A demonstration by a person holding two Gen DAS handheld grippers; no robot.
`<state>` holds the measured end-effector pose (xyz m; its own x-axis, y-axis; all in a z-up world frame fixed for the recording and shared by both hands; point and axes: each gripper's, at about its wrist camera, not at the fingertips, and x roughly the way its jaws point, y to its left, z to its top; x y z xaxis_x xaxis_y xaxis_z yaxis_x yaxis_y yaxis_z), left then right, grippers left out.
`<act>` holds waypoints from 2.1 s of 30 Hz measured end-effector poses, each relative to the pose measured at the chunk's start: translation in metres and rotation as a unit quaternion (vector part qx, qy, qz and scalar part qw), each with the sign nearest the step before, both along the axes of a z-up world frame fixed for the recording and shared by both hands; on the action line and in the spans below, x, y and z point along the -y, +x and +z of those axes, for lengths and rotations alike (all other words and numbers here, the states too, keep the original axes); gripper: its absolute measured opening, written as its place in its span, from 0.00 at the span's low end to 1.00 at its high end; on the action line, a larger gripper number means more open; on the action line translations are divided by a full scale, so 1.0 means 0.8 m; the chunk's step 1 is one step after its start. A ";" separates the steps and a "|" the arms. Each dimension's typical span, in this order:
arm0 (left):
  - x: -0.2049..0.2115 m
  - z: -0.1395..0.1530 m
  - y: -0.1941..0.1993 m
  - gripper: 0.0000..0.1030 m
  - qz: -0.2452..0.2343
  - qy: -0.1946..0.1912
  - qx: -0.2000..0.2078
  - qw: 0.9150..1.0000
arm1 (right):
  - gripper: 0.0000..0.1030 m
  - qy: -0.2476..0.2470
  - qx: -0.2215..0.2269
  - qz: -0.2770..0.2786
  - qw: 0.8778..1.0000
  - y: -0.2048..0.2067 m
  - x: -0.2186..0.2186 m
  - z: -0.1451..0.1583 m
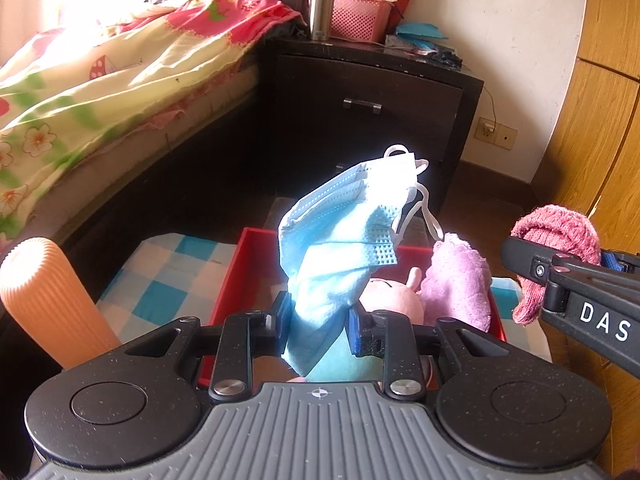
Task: Organize soft objects
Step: 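Open the right gripper to drop the hat while the left drops the mask into the box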
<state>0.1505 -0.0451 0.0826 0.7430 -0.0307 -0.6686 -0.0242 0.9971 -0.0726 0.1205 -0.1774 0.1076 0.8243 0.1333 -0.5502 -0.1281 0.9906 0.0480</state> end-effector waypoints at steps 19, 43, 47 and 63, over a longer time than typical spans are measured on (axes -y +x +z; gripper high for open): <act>0.002 -0.040 0.071 0.31 0.003 0.028 -0.054 0.998 | 0.18 0.000 -0.092 -0.017 0.996 0.083 0.015 -0.068; -0.009 -0.029 0.070 0.77 -0.003 0.043 -0.091 0.995 | 0.55 -0.058 -0.142 -0.012 0.988 0.096 0.000 -0.085; -0.009 -0.026 0.056 0.78 -0.012 0.041 -0.101 0.994 | 0.55 -0.048 -0.155 -0.013 0.987 0.086 0.009 -0.080; 0.005 -0.048 -0.014 0.78 -0.069 -0.002 -0.167 0.983 | 0.55 -0.077 -0.187 0.006 0.979 0.024 0.023 -0.063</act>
<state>0.1396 -0.0491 0.0445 0.4699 -0.1192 -0.8746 0.0884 0.9922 -0.0877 0.1393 -0.1961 0.0569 0.5593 0.0341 -0.8283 -0.1423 0.9883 -0.0554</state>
